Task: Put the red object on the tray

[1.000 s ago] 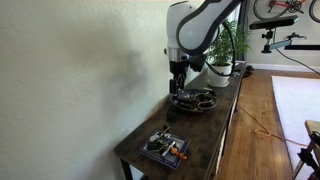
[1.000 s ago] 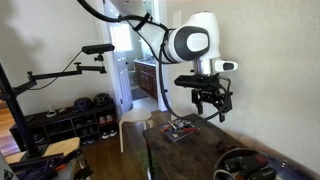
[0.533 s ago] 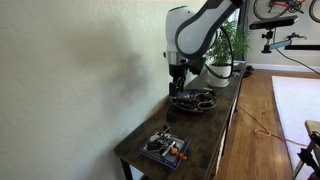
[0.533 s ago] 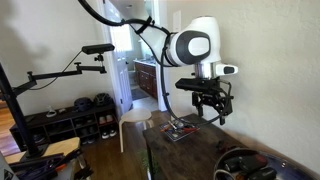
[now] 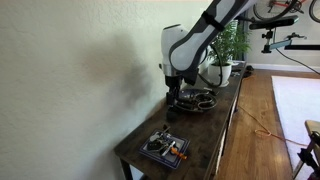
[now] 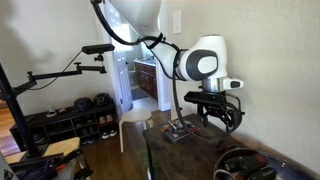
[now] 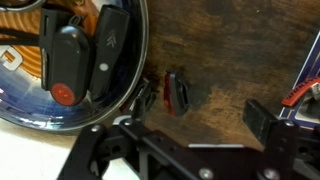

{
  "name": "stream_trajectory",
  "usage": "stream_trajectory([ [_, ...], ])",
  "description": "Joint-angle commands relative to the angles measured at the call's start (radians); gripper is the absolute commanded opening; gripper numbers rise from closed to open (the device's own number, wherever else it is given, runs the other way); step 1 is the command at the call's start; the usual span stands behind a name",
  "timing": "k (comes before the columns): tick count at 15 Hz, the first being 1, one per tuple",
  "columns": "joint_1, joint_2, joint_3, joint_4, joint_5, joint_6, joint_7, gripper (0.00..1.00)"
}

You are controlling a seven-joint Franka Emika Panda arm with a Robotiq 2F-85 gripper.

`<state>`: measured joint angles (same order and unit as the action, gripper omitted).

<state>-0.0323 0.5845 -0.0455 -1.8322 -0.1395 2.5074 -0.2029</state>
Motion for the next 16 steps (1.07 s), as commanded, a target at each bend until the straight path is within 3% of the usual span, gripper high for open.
stream_trajectory([
  [1, -0.030, 0.073, 0.028, 0.075, -0.003, 0.020, -0.065, 1.00],
  [16, -0.099, 0.250, 0.105, 0.223, 0.037, 0.053, -0.157, 1.00],
])
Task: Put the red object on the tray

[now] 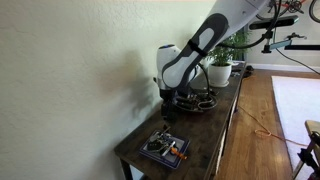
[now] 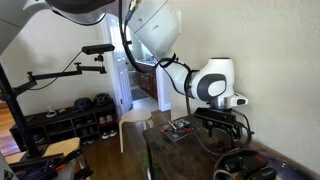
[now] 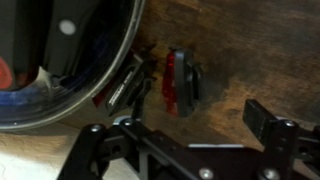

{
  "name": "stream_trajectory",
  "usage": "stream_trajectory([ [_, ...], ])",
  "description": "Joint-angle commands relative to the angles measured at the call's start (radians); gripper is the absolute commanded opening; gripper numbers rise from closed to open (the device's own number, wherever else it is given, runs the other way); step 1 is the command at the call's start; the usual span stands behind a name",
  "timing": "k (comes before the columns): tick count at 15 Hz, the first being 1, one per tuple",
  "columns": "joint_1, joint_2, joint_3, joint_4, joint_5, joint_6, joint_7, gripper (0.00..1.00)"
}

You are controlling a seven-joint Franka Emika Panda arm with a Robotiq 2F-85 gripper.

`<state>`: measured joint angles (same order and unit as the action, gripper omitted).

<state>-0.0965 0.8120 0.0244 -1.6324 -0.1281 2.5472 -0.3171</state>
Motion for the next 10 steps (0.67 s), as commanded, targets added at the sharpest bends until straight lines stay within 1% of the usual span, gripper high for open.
stream_trajectory([
  [1, -0.038, 0.028, 0.042, 0.028, 0.030, 0.013, -0.046, 1.00],
  [6, -0.050, 0.038, 0.060, 0.030, 0.041, 0.013, -0.062, 1.00],
  [10, -0.049, 0.030, 0.057, 0.013, 0.040, 0.019, -0.061, 1.00],
])
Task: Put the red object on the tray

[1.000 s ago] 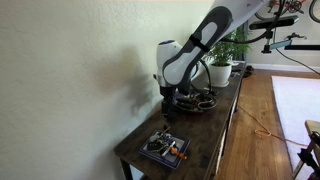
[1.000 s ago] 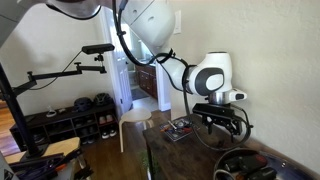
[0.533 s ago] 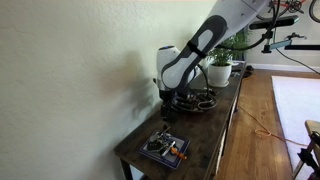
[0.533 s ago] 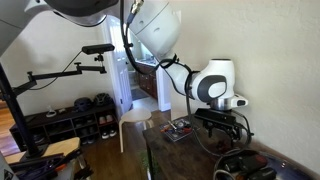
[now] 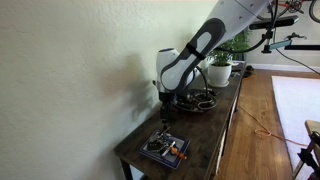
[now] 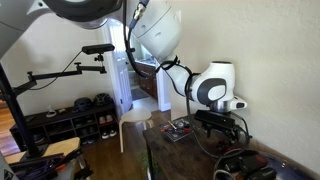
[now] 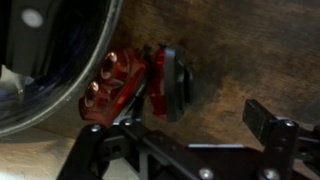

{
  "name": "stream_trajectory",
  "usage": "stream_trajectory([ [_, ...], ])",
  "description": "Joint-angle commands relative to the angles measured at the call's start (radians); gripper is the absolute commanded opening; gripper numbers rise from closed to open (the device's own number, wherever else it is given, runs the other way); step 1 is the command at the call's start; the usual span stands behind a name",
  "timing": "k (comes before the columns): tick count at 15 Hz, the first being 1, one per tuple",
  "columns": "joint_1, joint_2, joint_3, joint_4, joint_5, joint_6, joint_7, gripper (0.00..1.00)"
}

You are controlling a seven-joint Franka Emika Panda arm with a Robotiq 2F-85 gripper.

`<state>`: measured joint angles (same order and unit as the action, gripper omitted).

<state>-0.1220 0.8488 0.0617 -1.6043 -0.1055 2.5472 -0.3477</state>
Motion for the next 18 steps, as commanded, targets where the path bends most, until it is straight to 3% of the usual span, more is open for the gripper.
stream_trajectory([
  [1, -0.021, -0.014, 0.015, -0.027, 0.014, 0.025, -0.028, 0.91],
  [3, -0.023, -0.020, 0.014, -0.038, 0.013, 0.030, -0.027, 0.88],
  [4, -0.023, -0.023, 0.012, -0.042, 0.013, 0.031, -0.024, 0.97],
  [10, -0.031, -0.045, -0.006, -0.079, 0.006, 0.038, -0.013, 1.00],
  [11, -0.030, -0.046, -0.008, -0.081, 0.005, 0.038, -0.010, 0.94],
  [12, -0.033, -0.048, -0.005, -0.084, 0.007, 0.039, -0.013, 0.74],
  [18, -0.036, -0.055, -0.001, -0.091, 0.006, 0.044, -0.019, 0.33],
])
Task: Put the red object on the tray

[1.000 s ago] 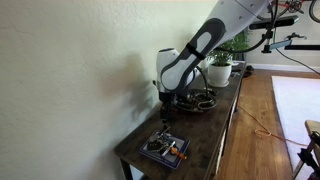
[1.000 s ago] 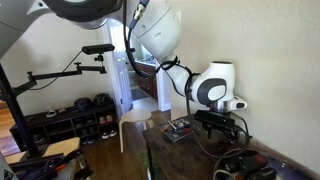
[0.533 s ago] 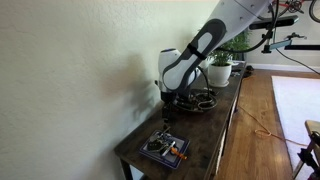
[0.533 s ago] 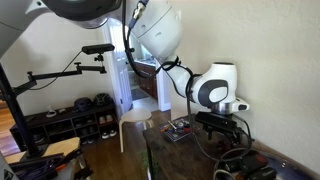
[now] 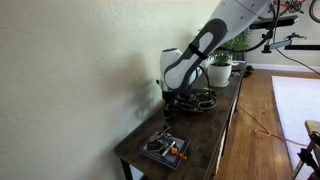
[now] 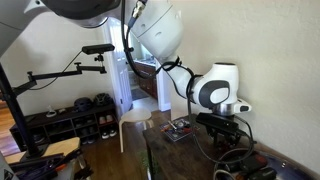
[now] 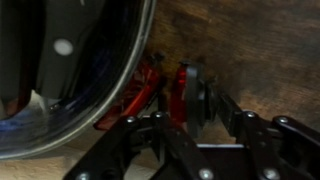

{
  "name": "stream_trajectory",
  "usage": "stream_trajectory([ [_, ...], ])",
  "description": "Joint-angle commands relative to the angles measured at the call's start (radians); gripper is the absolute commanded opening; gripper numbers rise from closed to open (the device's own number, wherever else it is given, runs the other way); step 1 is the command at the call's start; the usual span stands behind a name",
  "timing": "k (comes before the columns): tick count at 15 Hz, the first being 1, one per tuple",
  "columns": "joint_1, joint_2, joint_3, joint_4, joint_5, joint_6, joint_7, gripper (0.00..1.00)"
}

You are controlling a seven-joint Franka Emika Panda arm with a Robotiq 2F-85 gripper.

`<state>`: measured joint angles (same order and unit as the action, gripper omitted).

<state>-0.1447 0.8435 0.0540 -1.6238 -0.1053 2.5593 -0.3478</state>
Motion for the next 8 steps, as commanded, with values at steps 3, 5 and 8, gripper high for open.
stream_trajectory([
  [3, -0.009, -0.058, 0.011, -0.075, 0.004, 0.027, -0.021, 0.14],
  [5, 0.000, -0.074, 0.012, -0.084, -0.004, 0.026, -0.022, 0.14],
  [8, 0.010, -0.110, 0.018, -0.106, -0.012, 0.022, -0.030, 0.14],
])
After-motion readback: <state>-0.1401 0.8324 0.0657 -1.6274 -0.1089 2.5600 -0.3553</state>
